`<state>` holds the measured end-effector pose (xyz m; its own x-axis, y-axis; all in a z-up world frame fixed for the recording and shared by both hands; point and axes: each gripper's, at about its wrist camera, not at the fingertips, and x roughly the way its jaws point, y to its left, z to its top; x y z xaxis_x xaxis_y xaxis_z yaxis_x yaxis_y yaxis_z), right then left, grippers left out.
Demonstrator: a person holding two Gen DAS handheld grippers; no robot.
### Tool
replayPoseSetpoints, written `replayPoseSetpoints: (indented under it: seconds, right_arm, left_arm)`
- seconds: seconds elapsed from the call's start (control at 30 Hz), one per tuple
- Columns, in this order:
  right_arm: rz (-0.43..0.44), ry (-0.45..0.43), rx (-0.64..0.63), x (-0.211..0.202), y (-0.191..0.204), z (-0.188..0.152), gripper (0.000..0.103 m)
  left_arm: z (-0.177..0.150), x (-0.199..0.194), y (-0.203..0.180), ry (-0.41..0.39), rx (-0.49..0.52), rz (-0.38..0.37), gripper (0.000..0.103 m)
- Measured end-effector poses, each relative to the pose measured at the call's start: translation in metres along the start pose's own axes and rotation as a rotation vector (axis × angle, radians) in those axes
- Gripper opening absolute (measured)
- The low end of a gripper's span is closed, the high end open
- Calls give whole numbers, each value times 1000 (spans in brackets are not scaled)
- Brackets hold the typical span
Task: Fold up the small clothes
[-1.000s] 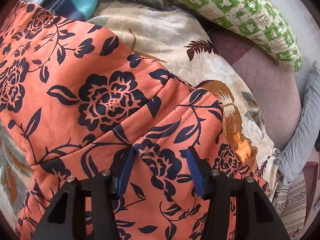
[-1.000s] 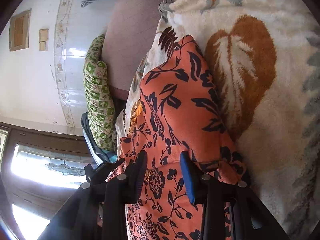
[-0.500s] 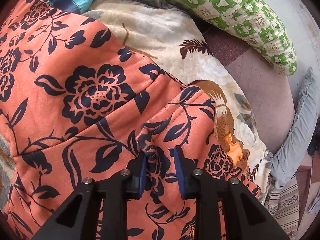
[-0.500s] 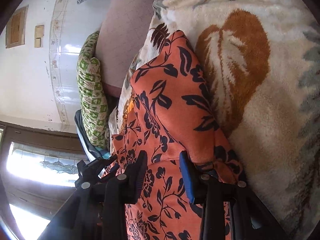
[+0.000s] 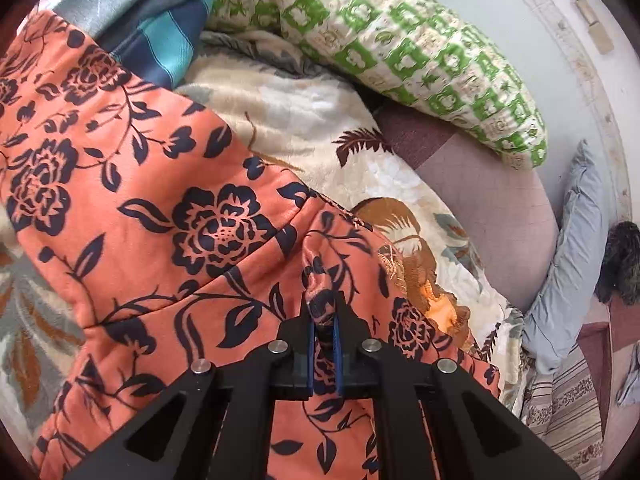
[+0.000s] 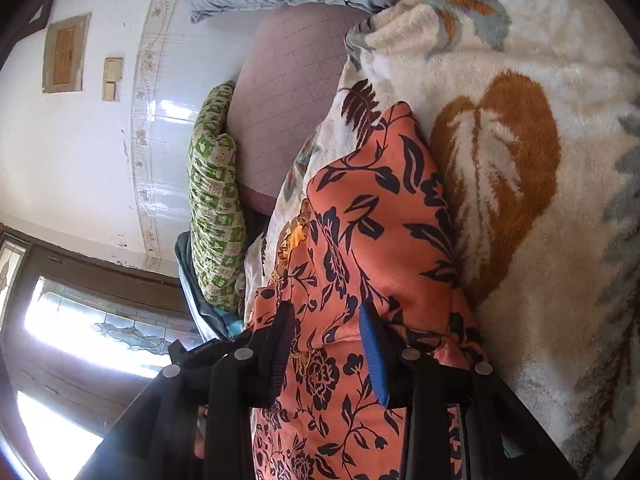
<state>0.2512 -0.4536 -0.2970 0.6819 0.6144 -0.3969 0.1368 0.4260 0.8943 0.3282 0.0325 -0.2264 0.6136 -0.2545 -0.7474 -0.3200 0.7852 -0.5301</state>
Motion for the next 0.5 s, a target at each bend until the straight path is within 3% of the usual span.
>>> replayPoseSetpoints:
  seconds: [0.07, 0.13, 0.17, 0.23, 0.27, 0.3, 0.5]
  right_arm:
    - [-7, 20, 6, 6, -3, -1, 37]
    - [-58, 96, 16, 23, -8, -6, 37]
    - [-90, 131, 20, 32, -11, -9, 37]
    - [-117, 122, -26, 35, -7, -14, 37]
    - [-135, 127, -55, 35, -2, -14, 37]
    - [-148, 128, -79, 34, 1, -15, 37]
    - [-135, 75, -101, 22, 2, -13, 37]
  left_arm:
    - [-4, -18, 7, -36, 29, 21, 7]
    - [-6, -24, 22, -46, 22, 55, 8]
    - [-6, -17, 30, -5, 15, 83, 10]
    - [-9, 6, 51, 164, -33, 147, 10]
    - [-11, 5, 63, 180, -86, 99, 10]
    - [-11, -4, 72, 159, -128, 47, 12]
    - [3, -85, 126, 15, -136, 85, 37]
